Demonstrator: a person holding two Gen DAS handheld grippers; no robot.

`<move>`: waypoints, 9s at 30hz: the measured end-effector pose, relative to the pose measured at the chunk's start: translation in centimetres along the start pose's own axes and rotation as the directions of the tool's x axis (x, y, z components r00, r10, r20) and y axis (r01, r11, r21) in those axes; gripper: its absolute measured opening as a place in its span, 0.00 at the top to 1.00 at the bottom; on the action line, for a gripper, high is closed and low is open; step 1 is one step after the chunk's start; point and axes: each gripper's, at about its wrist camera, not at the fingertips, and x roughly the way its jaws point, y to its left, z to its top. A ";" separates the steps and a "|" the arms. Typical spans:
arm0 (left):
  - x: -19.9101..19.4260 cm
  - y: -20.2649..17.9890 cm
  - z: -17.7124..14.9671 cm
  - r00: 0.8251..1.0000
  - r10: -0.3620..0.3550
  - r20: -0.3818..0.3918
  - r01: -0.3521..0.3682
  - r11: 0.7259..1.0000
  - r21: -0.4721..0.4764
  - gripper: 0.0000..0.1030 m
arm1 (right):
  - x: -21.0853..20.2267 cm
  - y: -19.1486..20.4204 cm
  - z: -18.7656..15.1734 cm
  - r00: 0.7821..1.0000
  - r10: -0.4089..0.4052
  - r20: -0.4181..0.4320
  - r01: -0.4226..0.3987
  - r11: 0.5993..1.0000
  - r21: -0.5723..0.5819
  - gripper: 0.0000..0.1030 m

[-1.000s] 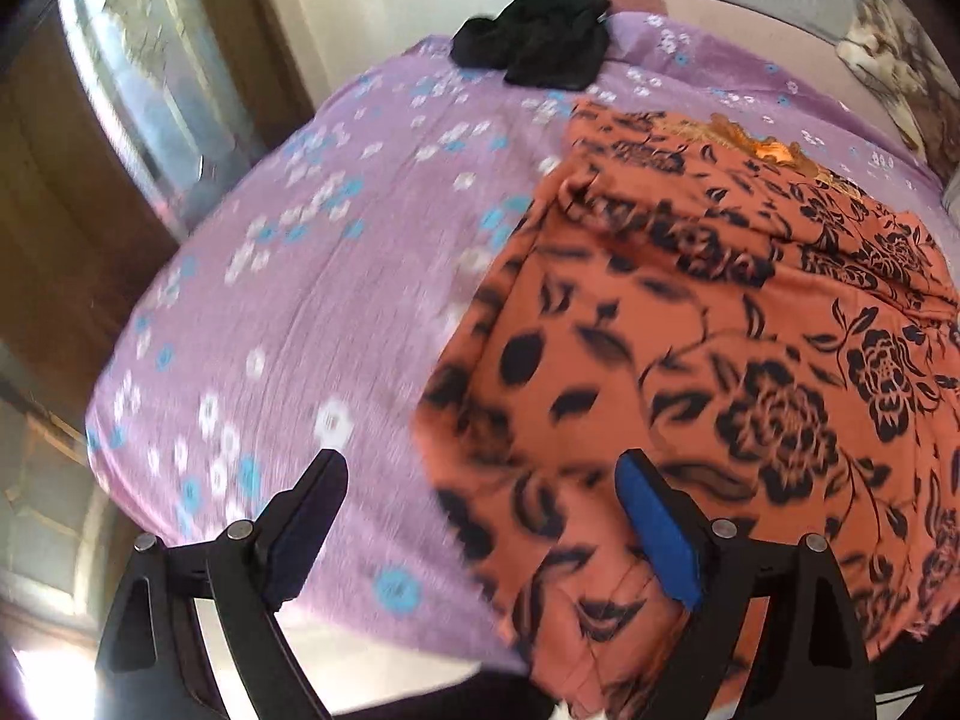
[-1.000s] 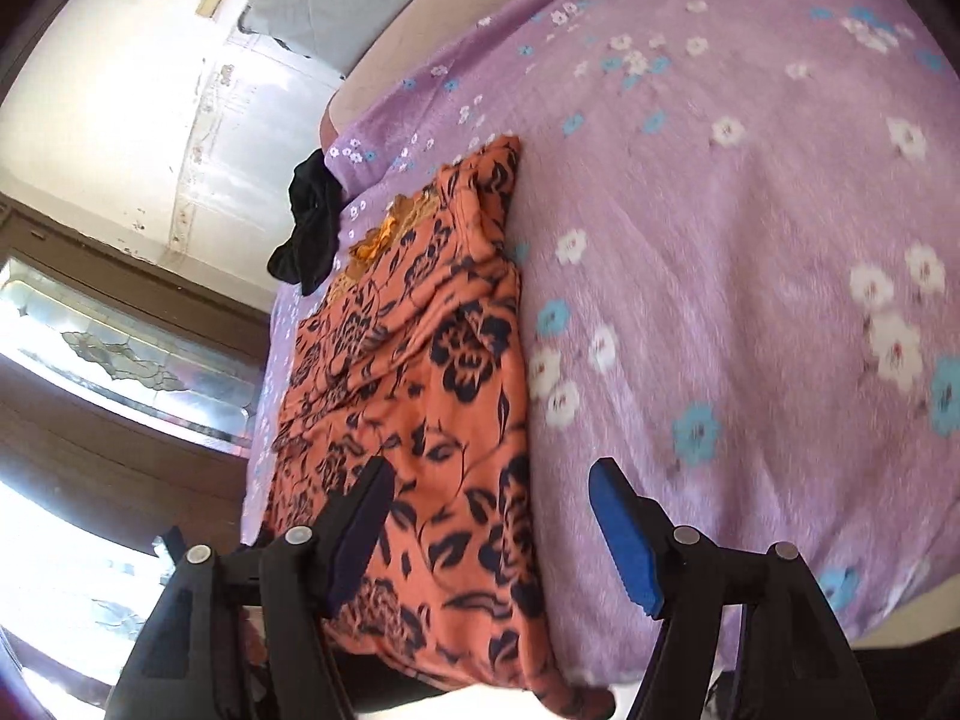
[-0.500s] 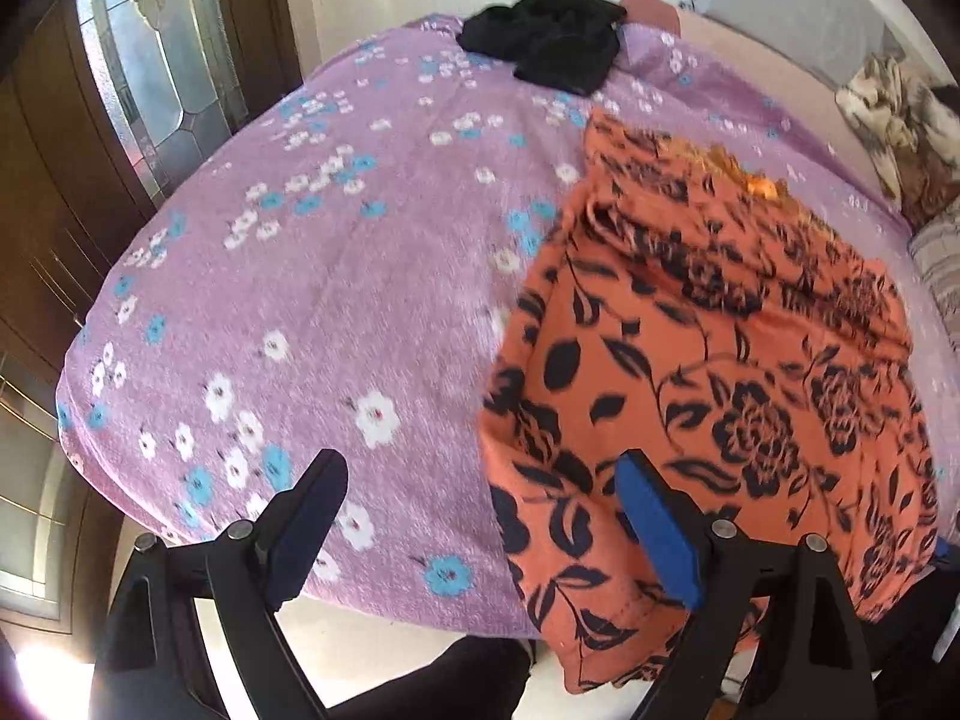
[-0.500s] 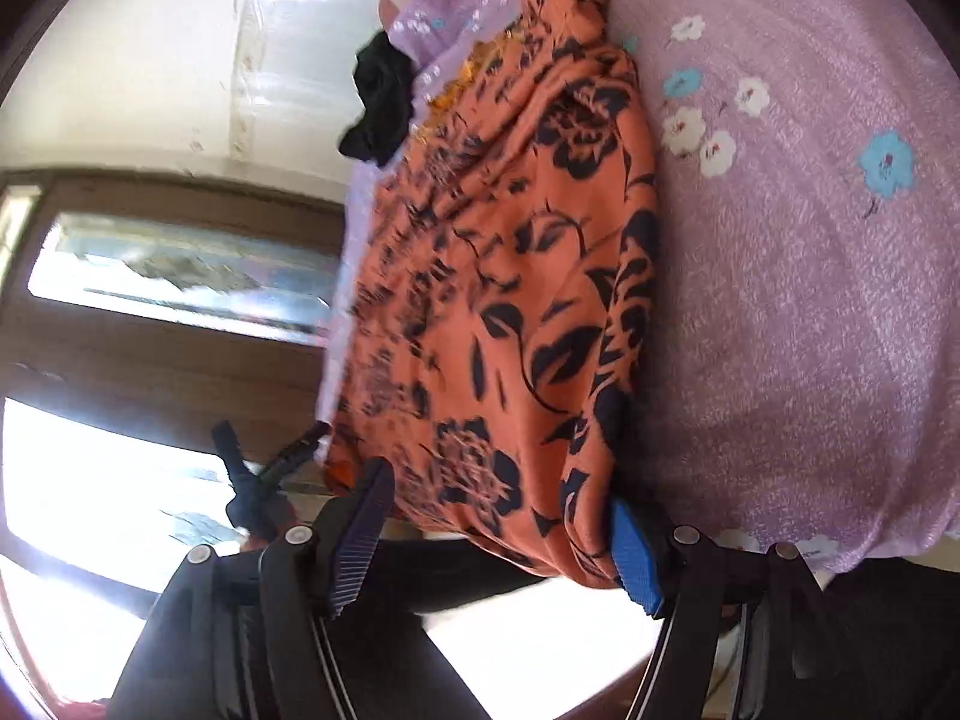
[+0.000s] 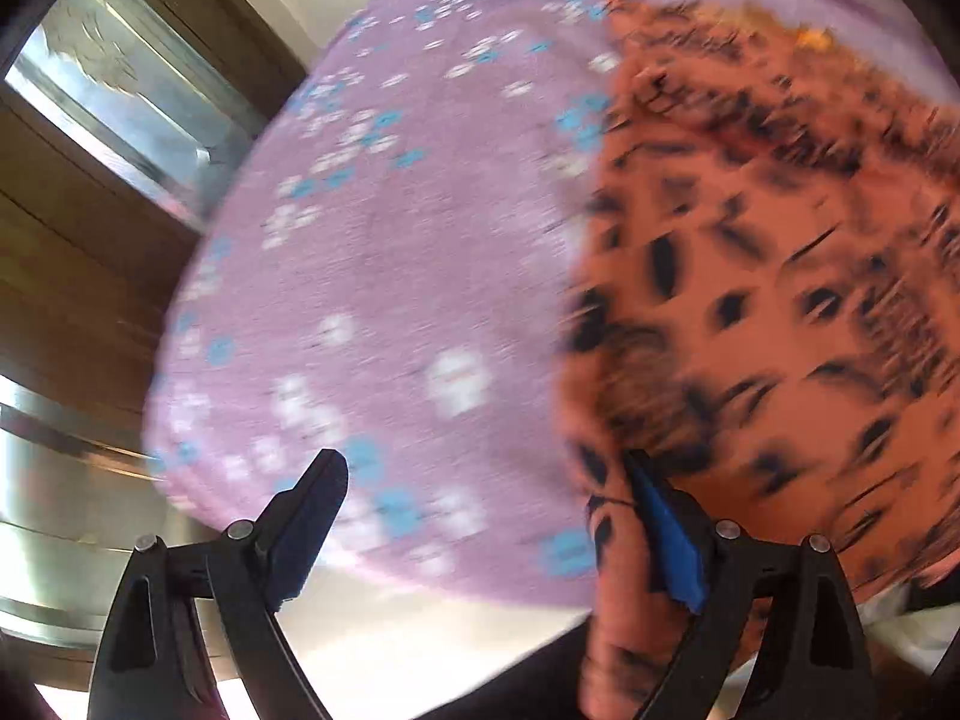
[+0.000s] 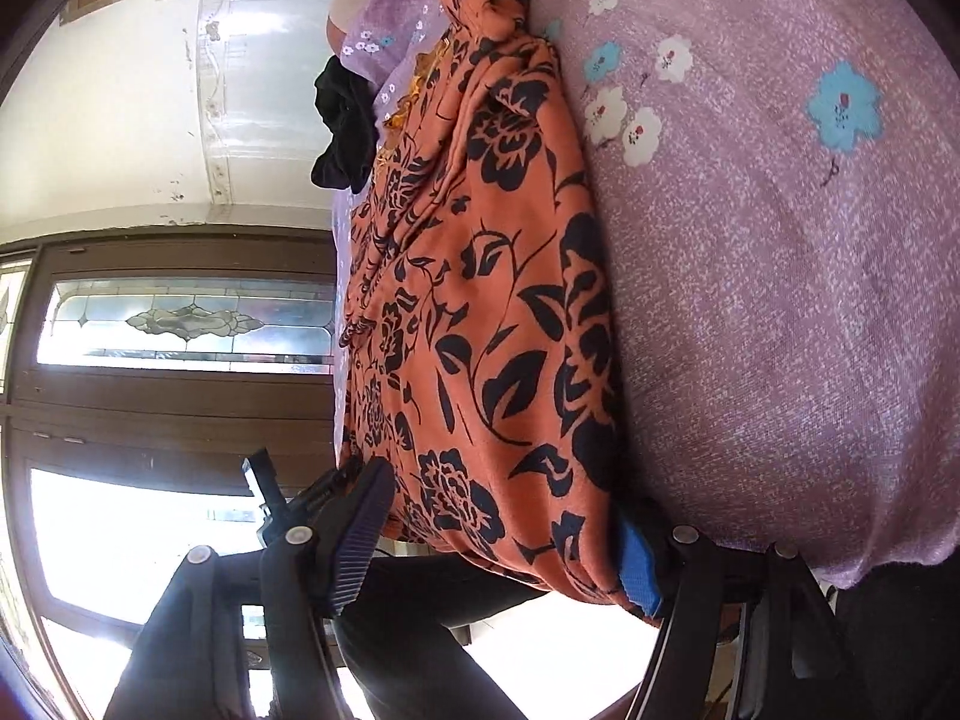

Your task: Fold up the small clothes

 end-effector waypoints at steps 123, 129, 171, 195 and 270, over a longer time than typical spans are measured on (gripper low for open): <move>6.4 -1.6 21.4 0.949 -0.287 0.130 0.299 0.688 -0.662 0.37 | 32.5 23.4 29.5 0.891 -0.378 0.253 0.454 0.722 -0.522 0.49; 5.1 -2.4 22.3 0.942 -0.279 0.184 0.333 0.718 -0.612 0.37 | 22.3 22.6 29.2 0.893 -0.224 0.391 0.400 0.794 -0.458 0.49; 0.2 -16.0 22.3 0.951 -0.250 0.184 0.271 0.958 -0.098 0.20 | 12.7 14.4 14.9 0.936 -0.335 0.106 0.350 0.861 -0.369 0.59; 3.6 -2.6 14.2 0.855 -0.483 0.188 0.485 0.618 -0.618 0.17 | 3.6 6.6 10.3 0.962 -0.195 0.193 0.193 0.981 0.025 0.38; 1.8 -16.6 18.7 0.942 -0.258 0.215 0.299 0.936 -0.185 0.00 | 9.3 9.7 18.3 0.916 -0.261 0.303 0.346 0.899 -0.270 0.20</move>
